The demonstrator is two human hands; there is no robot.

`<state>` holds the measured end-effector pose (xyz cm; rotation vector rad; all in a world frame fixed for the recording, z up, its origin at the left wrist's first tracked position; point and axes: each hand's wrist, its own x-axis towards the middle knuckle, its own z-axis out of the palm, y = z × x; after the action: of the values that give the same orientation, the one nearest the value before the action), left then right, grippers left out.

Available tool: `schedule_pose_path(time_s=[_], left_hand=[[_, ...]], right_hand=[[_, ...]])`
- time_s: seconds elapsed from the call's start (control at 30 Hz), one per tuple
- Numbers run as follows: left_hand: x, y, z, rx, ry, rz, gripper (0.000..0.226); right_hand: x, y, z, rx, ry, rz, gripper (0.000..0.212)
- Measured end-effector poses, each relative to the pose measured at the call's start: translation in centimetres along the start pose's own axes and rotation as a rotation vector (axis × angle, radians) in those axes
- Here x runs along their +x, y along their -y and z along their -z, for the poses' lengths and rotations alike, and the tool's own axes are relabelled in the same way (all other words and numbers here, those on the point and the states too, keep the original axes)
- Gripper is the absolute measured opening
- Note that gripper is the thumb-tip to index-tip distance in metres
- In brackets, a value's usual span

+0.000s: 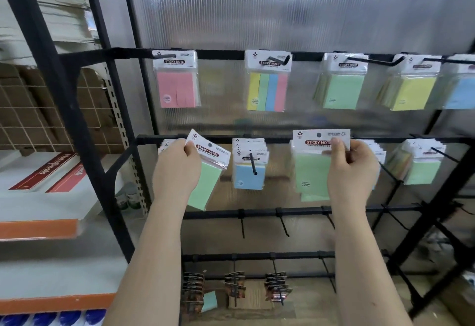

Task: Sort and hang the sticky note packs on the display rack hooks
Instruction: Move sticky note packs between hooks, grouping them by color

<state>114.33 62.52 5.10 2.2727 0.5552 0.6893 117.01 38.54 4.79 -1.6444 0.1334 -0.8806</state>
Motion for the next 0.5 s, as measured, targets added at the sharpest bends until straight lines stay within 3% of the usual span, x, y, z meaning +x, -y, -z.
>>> schedule_pose_path(time_s=[0.3,0.5], left_hand=[[-2.5,-5.8,-3.6,-0.054,-0.005,-0.057,0.035],[-4.8,-10.1,-8.2,-0.126,-0.081,-0.010,0.036]], right_hand=[[5.0,-1.0,4.5,0.046,-0.090,0.062,0.016],[10.2,-2.5,7.5,0.086,0.083,0.139,0.017]])
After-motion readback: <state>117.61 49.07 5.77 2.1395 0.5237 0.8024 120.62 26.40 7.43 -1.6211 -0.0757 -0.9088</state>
